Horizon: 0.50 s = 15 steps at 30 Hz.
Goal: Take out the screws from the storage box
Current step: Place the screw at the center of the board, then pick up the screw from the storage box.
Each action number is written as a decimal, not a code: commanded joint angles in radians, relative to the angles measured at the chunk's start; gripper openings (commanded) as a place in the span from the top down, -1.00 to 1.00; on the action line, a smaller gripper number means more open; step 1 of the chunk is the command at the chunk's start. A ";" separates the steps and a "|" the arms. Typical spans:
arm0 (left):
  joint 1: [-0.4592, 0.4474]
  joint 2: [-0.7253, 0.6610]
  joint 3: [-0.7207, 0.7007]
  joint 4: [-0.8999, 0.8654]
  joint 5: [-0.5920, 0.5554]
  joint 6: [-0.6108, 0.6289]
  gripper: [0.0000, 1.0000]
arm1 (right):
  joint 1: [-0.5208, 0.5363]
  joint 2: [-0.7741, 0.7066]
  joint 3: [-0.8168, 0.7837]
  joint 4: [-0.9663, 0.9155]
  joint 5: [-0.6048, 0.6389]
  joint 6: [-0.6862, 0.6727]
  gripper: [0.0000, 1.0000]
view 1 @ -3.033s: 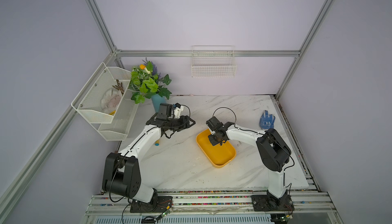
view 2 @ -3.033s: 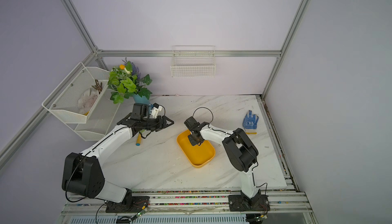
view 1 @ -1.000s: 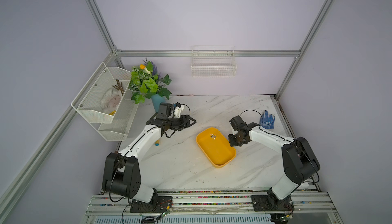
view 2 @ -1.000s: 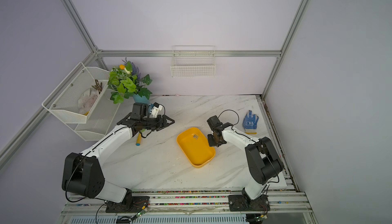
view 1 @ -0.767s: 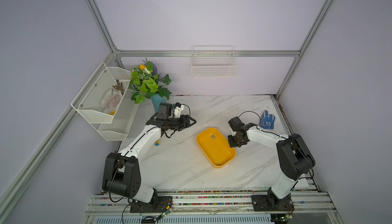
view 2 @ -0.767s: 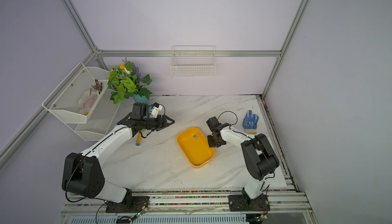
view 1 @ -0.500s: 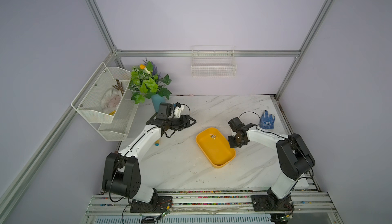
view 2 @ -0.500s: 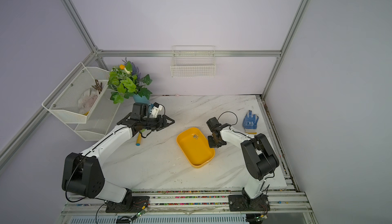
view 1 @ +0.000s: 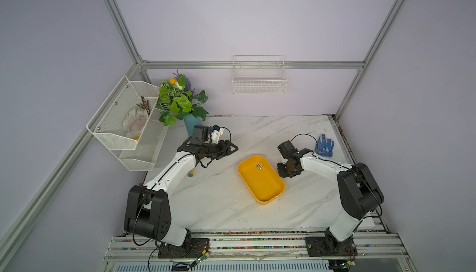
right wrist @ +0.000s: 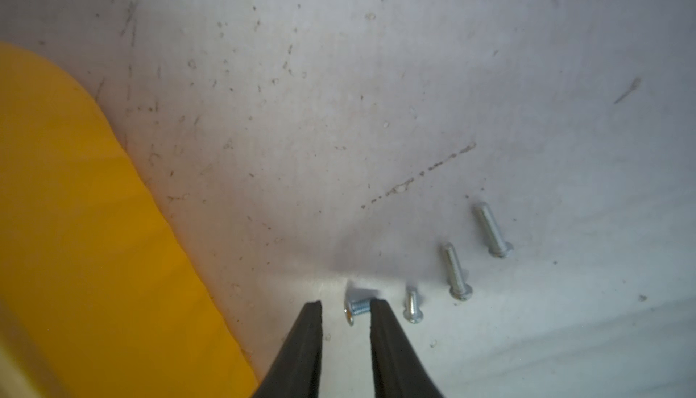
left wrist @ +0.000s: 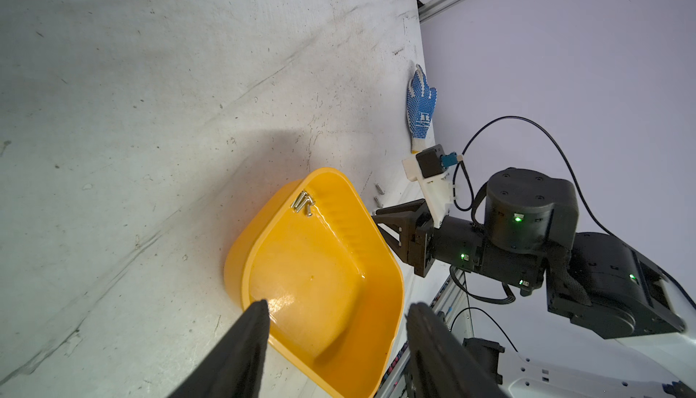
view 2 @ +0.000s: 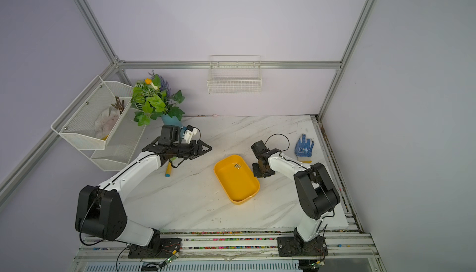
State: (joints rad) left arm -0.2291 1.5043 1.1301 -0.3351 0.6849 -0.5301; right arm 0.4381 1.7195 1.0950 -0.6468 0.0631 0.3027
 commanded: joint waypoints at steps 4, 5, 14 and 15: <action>0.005 0.009 0.022 -0.019 0.015 0.012 -0.26 | -0.004 -0.080 0.053 -0.026 0.002 0.016 0.46; 0.005 0.011 0.025 -0.019 0.016 0.012 -0.25 | -0.003 -0.100 0.059 -0.014 -0.024 0.012 0.46; 0.005 0.048 0.008 0.000 -0.012 0.000 -0.26 | 0.125 -0.072 0.203 0.035 -0.165 -0.031 0.42; 0.005 0.057 0.000 0.017 -0.011 -0.006 -0.26 | 0.149 -0.040 0.220 0.036 -0.160 -0.033 0.38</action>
State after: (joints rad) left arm -0.2291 1.5375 1.1320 -0.3363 0.6792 -0.5312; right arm 0.5316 1.6135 1.2747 -0.6189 -0.0708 0.2825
